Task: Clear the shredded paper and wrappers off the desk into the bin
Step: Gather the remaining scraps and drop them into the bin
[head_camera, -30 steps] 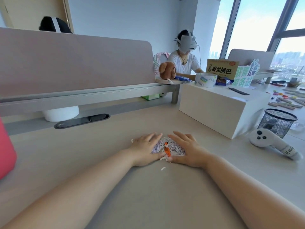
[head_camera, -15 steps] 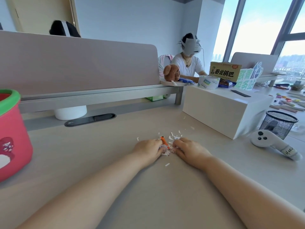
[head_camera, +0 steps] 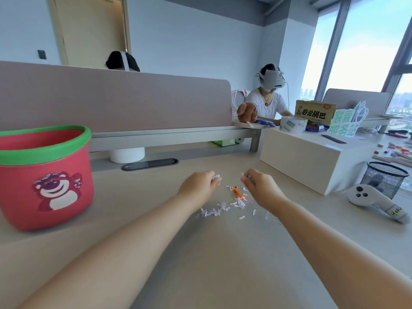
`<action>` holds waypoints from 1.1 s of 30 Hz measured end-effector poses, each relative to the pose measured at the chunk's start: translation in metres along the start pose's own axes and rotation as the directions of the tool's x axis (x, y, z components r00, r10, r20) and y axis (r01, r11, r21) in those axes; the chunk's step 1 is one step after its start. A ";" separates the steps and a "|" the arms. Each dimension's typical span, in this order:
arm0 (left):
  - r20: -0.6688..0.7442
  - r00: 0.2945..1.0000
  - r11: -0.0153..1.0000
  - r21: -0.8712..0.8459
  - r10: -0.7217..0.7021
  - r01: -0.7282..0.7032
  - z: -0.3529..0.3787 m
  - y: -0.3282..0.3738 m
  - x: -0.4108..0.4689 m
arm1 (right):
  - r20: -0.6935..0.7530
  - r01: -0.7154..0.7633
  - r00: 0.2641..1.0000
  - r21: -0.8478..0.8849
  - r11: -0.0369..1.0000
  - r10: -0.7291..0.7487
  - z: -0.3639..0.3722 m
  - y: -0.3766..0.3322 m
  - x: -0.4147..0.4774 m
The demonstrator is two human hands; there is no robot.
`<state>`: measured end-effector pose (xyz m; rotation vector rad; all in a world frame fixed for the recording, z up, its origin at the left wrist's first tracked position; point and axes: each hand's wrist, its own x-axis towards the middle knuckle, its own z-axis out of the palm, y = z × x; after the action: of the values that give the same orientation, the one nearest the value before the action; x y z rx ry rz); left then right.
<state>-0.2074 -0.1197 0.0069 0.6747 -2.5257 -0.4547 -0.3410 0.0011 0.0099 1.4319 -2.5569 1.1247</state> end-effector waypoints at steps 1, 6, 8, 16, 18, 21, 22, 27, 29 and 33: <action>-0.027 1.000 1.000 -0.012 -0.003 0.003 -0.011 -0.001 -0.001 | -0.020 0.022 1.000 0.026 0.999 -0.022 -0.001 -0.011 0.002; -0.172 0.985 1.000 -0.025 -0.014 0.010 -0.077 -0.012 -0.012 | -0.106 0.199 0.977 0.123 0.972 -0.187 -0.005 -0.085 0.014; -0.254 0.967 1.000 0.004 -0.019 0.020 -0.111 -0.019 -0.015 | -0.135 0.283 0.955 0.160 0.946 -0.263 -0.002 -0.120 0.022; -0.477 0.869 0.984 0.047 -0.127 0.169 -0.250 -0.087 -0.040 | -0.108 0.456 0.886 0.384 0.803 -0.452 0.031 -0.256 0.052; -0.449 0.869 0.957 0.092 -0.207 0.276 -0.263 -0.114 -0.048 | -0.083 0.457 0.878 0.434 0.776 -0.471 0.048 -0.281 0.058; -0.331 0.887 0.911 0.144 -0.323 0.386 -0.268 -0.146 -0.052 | -0.061 0.453 0.872 0.471 0.757 -0.485 0.074 -0.309 0.066; -0.263 0.895 0.896 0.169 -0.359 0.409 -0.267 -0.156 -0.050 | -0.055 0.455 0.870 0.477 0.752 -0.491 0.081 -0.314 0.068; 0.073 0.852 0.831 0.279 -0.519 0.482 -0.275 -0.171 -0.051 | -0.064 0.477 0.857 0.474 0.740 -0.512 0.105 -0.328 0.074; 0.117 0.836 0.820 0.304 -0.537 0.484 -0.279 -0.168 -0.056 | -0.067 0.482 0.857 0.458 0.747 -0.511 0.113 -0.332 0.077; 0.022 0.915 0.830 0.432 -0.402 0.354 -0.284 -0.178 -0.065 | -0.067 0.464 0.864 0.488 0.739 -0.498 0.124 -0.341 0.082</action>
<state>0.0593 -0.2850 0.1421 1.3677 -2.6189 -0.0667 -0.0952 -0.2439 0.1428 2.1019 -1.7872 1.6990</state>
